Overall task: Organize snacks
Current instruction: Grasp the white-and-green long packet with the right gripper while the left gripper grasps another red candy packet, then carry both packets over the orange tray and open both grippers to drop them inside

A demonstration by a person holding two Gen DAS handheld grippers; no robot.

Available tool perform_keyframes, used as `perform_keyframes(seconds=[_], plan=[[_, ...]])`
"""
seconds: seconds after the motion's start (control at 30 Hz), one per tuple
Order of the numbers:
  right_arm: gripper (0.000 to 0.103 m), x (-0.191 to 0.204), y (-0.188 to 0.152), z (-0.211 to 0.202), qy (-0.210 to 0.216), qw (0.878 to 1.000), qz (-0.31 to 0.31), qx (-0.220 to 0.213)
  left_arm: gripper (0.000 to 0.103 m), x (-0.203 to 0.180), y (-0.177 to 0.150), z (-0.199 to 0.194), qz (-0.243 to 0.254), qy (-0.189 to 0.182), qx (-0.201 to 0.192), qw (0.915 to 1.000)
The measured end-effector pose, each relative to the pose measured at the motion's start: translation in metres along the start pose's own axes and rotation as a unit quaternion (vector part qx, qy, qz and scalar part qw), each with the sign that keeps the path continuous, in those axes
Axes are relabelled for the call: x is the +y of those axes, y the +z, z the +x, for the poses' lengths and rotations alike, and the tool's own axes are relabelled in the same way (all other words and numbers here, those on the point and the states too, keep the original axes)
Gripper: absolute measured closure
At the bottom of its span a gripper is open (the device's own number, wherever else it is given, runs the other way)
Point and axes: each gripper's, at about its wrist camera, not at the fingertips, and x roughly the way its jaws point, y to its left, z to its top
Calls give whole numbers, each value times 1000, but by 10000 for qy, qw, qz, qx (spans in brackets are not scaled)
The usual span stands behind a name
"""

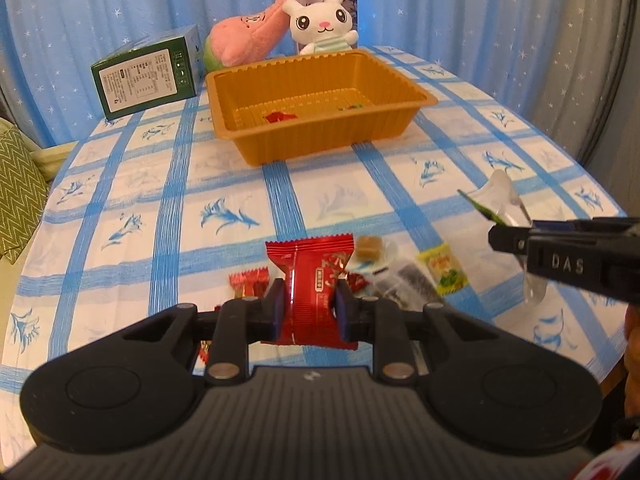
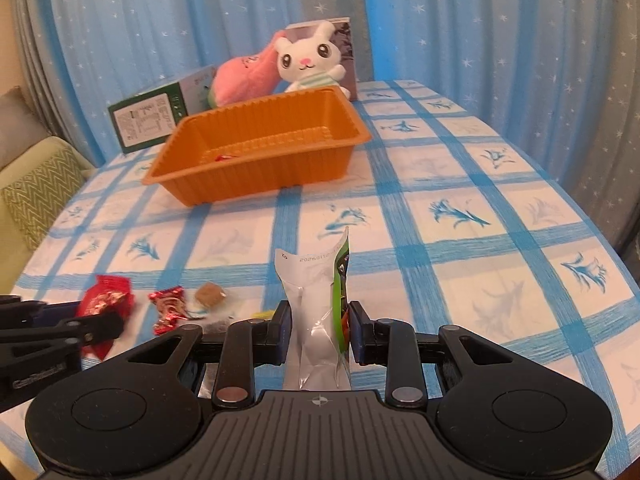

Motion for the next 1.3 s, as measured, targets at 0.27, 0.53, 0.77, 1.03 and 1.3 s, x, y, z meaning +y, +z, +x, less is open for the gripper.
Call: perform_keyframes(seconds=[0.27,0.53,0.77,1.03,1.3], plan=[[73,3,28,2,209,9997,-88,11,80,5,36,4,-155,-81,-122,9998],[73,2,81,32,341,9992,-185,-12,80,21,85,28,-264,-26,-242,9994],[73,6,135,63,405,9987,-280,-112,80,37,130,54,-245,77,-376,9990],[73,14,179,96,478,9982,-337,-118,80,56,166,80,-325,120,-414,9985],[73,19,199,124,582,9979,-275,41,80,67,181,103,-293,162,-321,9989]])
